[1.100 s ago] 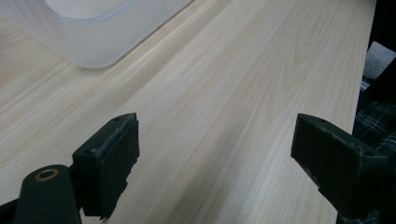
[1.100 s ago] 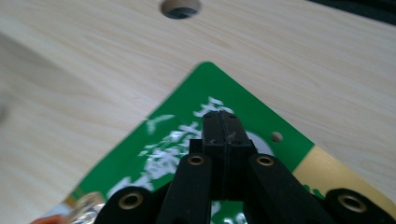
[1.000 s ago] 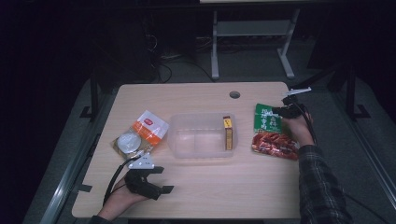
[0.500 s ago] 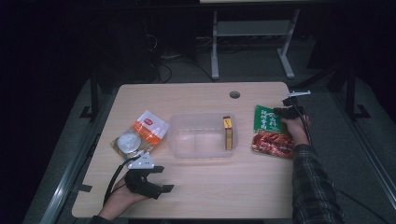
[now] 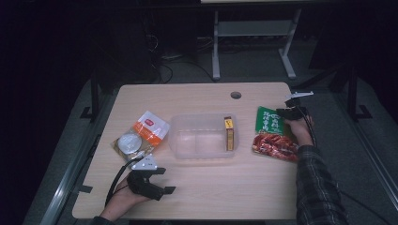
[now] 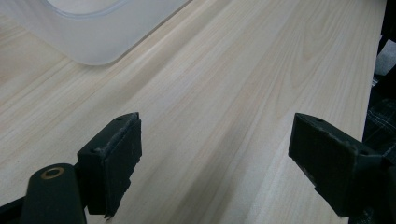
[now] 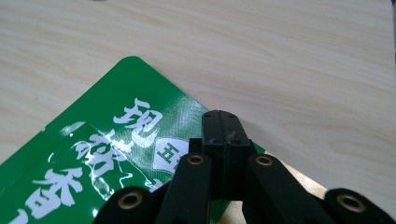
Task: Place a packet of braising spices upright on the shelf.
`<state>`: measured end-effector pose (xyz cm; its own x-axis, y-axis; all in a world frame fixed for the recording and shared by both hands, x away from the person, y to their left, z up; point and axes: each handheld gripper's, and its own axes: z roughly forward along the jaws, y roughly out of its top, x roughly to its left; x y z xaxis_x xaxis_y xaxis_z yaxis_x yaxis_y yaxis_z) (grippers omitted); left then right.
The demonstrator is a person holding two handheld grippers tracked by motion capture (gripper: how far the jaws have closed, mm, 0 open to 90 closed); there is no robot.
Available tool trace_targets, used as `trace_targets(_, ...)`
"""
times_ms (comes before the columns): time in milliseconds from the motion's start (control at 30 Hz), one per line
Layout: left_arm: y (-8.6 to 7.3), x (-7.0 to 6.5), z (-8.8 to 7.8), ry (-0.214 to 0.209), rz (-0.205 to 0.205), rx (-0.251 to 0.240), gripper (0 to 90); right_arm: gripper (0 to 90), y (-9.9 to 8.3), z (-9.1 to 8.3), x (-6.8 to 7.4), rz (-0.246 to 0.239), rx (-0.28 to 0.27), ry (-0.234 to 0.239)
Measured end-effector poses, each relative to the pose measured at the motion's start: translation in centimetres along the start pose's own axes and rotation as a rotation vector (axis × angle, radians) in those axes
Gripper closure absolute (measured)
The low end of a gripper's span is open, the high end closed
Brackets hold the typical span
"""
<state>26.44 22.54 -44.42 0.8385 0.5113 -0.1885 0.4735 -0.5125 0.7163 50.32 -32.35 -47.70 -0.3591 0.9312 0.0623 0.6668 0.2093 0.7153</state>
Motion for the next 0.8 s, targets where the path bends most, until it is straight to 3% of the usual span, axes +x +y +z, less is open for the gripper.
trace_targets(67,0.0,0.2,-0.1,-0.003,-0.012,-0.008,16.7,89.8,-0.1,-0.4,0.0,-0.02,0.019,-0.011)
trace_targets(233,0.1,0.3,0.0,-0.008,0.002,0.0,16.7,89.9,-0.3,-1.3,0.7,-0.081,0.077,-0.03)
trace_targets(500,0.7,0.3,0.6,-0.031,0.049,0.023,16.6,89.8,-1.4,-2.9,1.6,-0.14,0.116,-0.042)
trace_targets(800,1.0,0.1,1.1,-0.073,0.102,0.043,16.6,89.8,-3.5,-5.1,2.5,-0.151,0.123,-0.03)
